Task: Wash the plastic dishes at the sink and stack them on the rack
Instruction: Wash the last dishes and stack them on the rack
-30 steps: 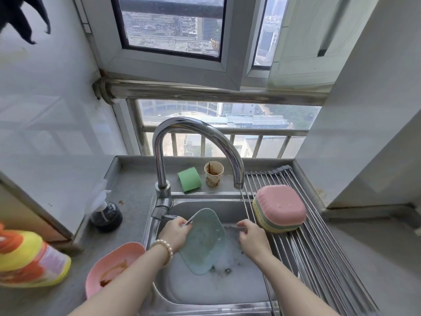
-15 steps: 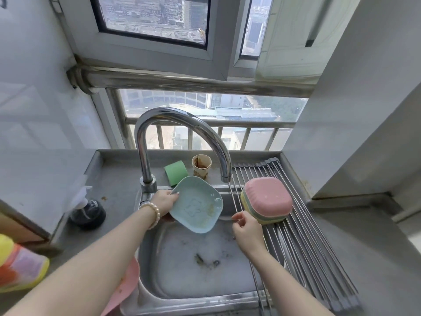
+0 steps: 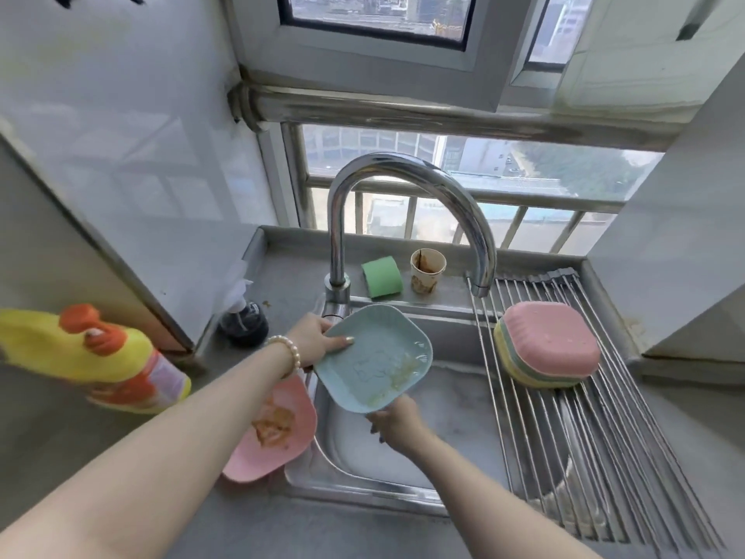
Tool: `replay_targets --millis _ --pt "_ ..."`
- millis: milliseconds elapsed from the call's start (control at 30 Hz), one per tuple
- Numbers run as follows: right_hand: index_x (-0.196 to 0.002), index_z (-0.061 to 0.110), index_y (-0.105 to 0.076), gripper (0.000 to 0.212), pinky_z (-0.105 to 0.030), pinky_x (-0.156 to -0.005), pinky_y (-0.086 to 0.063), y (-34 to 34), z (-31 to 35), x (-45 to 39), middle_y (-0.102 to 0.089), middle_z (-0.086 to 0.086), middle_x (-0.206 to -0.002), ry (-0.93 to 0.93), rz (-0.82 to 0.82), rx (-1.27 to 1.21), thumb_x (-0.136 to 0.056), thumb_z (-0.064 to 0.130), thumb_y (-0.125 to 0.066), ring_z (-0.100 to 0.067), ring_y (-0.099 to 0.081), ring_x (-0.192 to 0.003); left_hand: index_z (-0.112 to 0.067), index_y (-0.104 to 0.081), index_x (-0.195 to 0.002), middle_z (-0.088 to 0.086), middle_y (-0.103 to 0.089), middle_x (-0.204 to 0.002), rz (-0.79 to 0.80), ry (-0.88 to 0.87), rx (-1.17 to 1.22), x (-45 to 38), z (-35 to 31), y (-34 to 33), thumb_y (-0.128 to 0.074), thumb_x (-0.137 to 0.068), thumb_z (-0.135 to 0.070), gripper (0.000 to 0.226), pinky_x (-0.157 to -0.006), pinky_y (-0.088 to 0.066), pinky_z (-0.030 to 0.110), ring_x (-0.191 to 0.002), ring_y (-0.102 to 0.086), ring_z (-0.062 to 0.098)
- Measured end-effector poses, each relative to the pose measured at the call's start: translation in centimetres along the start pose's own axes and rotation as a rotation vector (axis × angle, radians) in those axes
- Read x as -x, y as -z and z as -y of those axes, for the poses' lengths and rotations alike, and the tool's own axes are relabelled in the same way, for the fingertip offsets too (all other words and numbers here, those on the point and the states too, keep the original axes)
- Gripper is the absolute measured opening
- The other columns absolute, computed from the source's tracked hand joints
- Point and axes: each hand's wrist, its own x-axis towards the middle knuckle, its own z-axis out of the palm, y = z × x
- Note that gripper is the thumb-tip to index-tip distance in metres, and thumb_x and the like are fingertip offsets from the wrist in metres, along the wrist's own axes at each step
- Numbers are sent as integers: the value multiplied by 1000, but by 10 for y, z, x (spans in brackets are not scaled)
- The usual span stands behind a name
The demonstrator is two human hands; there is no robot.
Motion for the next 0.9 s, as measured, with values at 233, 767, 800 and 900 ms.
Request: replay_targets --millis 233,767,800,900 --pt "-97 28 -43 14 -23 -82 -36 -73 38 1 -52 5 -99 138 139 171 -92 34 -54 -13 -47 -95 -9 -57 -74 -1 -53 -64 -117 4 -68 11 24 3 -53 -97 -23 27 -47 -35 20 -57 -49 16" --pt "-80 4 -63 20 -30 -62 -41 154 -43 11 -67 -19 -88 -131 -468 297 -89 4 -45 -34 -62 -81 -32 -17 -150 1 -46 -135 -81 -107 206 8 28 -30 -46 -88 14 83 -86 -47 16 -114 -51 21" --pt "-90 1 -65 21 -32 -67 -41 163 -46 12 -68 -21 -93 -125 -534 284 -90 4 -44 -35 -61 -86 -34 -15 -150 -4 -41 -135 -80 -177 129 11 24 -33 -44 -87 15 85 -82 -41 4 -116 -46 16" --pt "-115 -4 -61 29 -31 -72 -39 180 -47 18 -65 -26 -102 -136 -654 203 -93 1 -44 -38 -60 -94 -34 -34 -140 1 -49 -126 -134 -288 -82 10 22 -42 -36 -82 19 79 -95 -41 15 -112 -50 18"
